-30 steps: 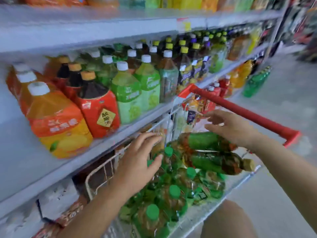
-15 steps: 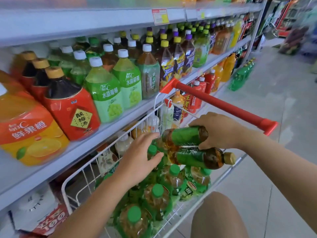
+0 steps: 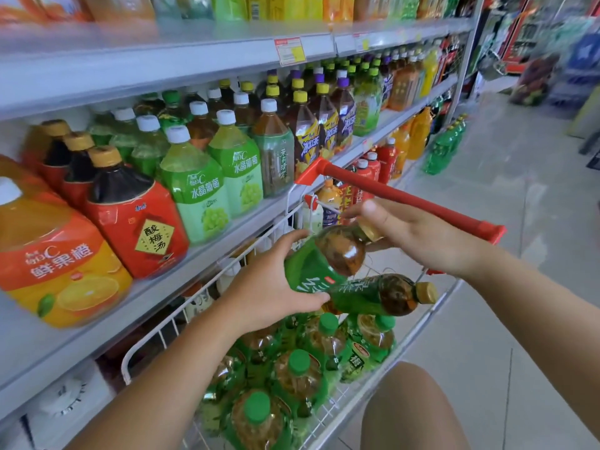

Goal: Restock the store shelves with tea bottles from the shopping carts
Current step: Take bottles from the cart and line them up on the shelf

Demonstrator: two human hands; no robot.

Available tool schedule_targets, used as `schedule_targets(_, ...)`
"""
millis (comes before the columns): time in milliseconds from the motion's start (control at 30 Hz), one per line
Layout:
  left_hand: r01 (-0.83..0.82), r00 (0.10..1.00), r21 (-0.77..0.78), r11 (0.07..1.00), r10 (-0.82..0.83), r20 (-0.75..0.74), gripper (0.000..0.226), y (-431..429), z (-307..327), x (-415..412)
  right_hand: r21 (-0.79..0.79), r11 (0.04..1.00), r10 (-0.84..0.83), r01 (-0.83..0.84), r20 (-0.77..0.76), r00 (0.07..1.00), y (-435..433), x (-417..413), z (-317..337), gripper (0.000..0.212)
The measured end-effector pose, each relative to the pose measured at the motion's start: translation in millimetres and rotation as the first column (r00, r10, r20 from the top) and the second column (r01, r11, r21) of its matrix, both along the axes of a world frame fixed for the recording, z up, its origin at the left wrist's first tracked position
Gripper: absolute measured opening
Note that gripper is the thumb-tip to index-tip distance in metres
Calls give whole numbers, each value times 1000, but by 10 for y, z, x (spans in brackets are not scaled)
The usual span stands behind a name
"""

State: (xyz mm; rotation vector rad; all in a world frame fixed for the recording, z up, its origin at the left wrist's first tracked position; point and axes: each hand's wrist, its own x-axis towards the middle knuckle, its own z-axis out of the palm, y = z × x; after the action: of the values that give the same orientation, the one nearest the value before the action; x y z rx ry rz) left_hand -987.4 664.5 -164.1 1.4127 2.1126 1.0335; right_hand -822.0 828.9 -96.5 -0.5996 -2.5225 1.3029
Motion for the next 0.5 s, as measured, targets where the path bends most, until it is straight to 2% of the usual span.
schedule_targets(67, -29, 994, 9, 1000, 28, 108, 58, -61, -23, -5, 64, 996, -70, 67, 55, 996, 53, 194, -56, 54)
schedule_targets(133, -57, 985, 9, 998, 55, 165, 44, -109, -44, -52, 285, 958, -74, -28, 343, 936, 81, 361, -139, 59)
schedule_targets(167, -67, 981, 12, 998, 63, 185, 41, -127, -59, -70, 410, 903, -110, -128, 510, 853, 80, 406, -211, 62)
schedule_targets(200, -76, 977, 15, 997, 71, 200, 39, -143, -70, -77, 527, 815, -165, -239, 608, 777, 77, 427, -310, 66)
schedule_targets(233, -81, 975, 17, 997, 76, 210, 37, -153, -87, -82, 624, 710, -223, -326, 638, 737, 75, 423, -419, 70)
schedule_targets(267, -88, 972, 15, 996, 82, 218, 37, -163, -97, -79, 697, 621, -265, -359, 618, 740, 69, 399, -503, 72)
schedule_targets(300, -92, 970, 17, 996, 86, 227, 37, -174, -110, -74, 729, 587, -288, -353, 595, 750, 74, 373, -551, 71)
schedule_targets(333, -96, 967, 20, 995, 89, 238, 37, -189, -121, -67, 738, 594, -290, -319, 567, 771, 85, 359, -553, 69)
schedule_targets(400, -103, 958, 28, 994, 92, 272, 37, -229, -136, -67, 695, 680, -241, -234, 513, 824, 130, 350, -515, 64)
schedule_targets(500, -102, 939, 49, 994, 80, 334, 39, -290, -124, -101, 493, 861, -55, -125, 336, 940, 110, 330, -369, 47)
